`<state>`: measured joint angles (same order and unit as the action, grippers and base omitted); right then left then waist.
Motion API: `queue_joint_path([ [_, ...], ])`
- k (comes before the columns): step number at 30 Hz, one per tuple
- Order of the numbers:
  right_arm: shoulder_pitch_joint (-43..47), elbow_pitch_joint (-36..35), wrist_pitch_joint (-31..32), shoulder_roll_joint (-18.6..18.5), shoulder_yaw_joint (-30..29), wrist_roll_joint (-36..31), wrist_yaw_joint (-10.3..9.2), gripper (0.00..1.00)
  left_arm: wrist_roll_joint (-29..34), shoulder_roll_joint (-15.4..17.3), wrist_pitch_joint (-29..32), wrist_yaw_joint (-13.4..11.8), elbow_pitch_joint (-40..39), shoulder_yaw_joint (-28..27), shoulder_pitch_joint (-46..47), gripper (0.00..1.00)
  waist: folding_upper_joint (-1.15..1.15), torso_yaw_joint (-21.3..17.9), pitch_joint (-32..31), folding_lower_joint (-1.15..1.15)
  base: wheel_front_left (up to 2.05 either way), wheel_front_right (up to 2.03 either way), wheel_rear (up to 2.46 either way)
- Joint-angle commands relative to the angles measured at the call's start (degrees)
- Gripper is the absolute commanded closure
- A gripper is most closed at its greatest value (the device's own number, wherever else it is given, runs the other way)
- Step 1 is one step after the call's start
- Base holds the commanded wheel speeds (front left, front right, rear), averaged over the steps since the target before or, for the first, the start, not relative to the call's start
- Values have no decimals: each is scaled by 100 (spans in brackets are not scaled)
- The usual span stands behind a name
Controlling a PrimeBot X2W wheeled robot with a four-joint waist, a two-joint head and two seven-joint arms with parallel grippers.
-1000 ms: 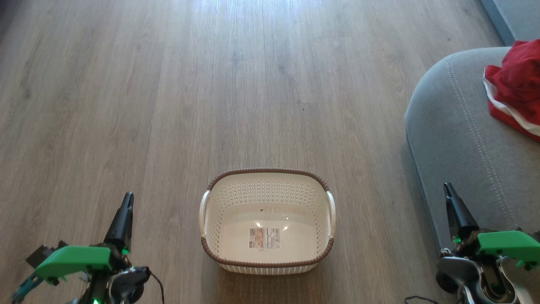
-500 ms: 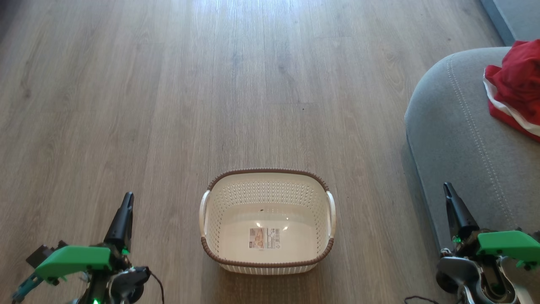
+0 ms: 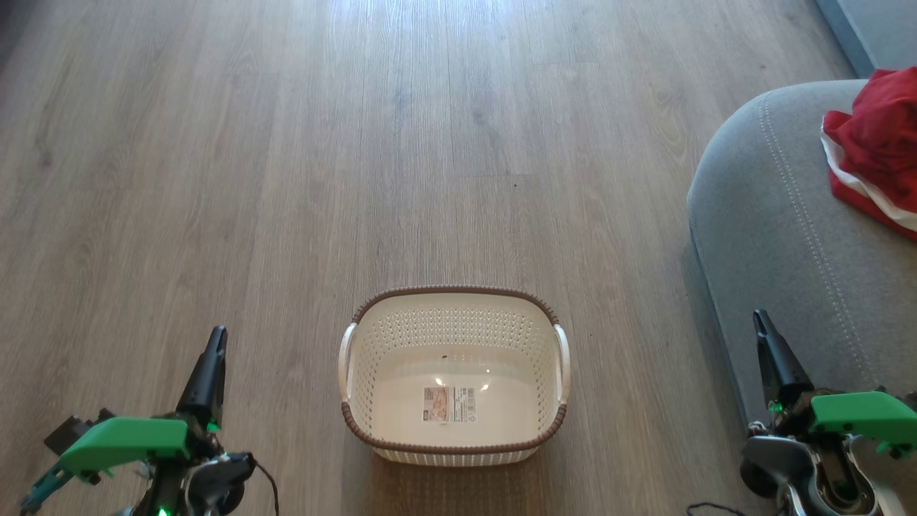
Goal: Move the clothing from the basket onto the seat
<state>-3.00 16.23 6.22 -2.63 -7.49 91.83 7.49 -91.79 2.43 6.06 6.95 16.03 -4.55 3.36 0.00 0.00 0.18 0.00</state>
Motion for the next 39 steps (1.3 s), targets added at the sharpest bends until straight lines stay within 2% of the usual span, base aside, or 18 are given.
queue_joint_path([
  [1, -319, -221, 26, -25, 97, 34, 0, 100, -38, 44, 43, 54, -198, -197, 283, 100, 0, 0, 0, 0, 0, 0, 0],
  [39, -319, -221, 26, -25, 97, 34, 0, 100, -38, 44, 43, 54, -199, -197, 283, 100, 0, 0, 0, 0, 0, 0, 0],
])
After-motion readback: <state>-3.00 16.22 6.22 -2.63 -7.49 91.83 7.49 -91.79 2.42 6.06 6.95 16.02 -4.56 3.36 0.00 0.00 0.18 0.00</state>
